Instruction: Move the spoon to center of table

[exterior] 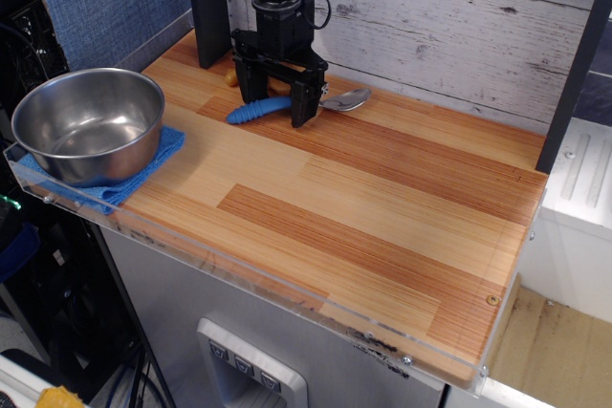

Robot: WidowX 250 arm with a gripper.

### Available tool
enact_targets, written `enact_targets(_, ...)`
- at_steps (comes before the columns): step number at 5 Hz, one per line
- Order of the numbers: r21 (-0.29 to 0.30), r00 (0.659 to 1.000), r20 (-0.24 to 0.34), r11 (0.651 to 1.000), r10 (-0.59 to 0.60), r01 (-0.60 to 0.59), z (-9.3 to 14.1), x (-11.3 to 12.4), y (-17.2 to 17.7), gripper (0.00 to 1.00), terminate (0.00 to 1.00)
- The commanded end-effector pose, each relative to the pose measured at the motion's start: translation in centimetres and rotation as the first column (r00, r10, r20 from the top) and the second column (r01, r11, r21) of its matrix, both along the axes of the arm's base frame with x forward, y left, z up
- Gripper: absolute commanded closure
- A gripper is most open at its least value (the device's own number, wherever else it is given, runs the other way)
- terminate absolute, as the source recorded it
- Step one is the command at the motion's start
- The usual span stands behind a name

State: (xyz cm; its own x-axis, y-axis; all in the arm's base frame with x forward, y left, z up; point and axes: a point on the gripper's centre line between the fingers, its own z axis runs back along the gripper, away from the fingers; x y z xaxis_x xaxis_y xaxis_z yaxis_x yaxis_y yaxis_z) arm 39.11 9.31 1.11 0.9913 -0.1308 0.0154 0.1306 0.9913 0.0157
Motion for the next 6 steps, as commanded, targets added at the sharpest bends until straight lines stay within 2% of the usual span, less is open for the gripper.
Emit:
enact_targets(1, 0.034, 1.0, 0.003, 0.999, -0.029, 0.029, 0.2, -0.5, -0.6, 1.0, 0.0)
enact_targets(2, 0.033, 0.999, 0.008, 0.999, -0.039, 0.039, 1.0, -1.2, -0.7, 1.0, 0.0)
enact_targets(3, 0.003, 0.997, -0.023, 0.997, -0.077, 0.077, 2.3, -1.9, -0.8, 1.0, 0.0)
enact_targets(4, -0.028, 0.989, -0.053, 0.991, -0.134, 0.133, 4.7, -3.6, -1.1, 1.0, 0.0)
enact_targets(5, -0.032, 0.988, -0.066, 0.99, -0.141, 0.139, 7.5, -5.0, -1.6, 1.0, 0.0)
enact_targets(6, -0.065, 0.993, -0.062, 0.993, -0.103, 0.099, 11.2, -5.4, -1.8, 1.0, 0.0)
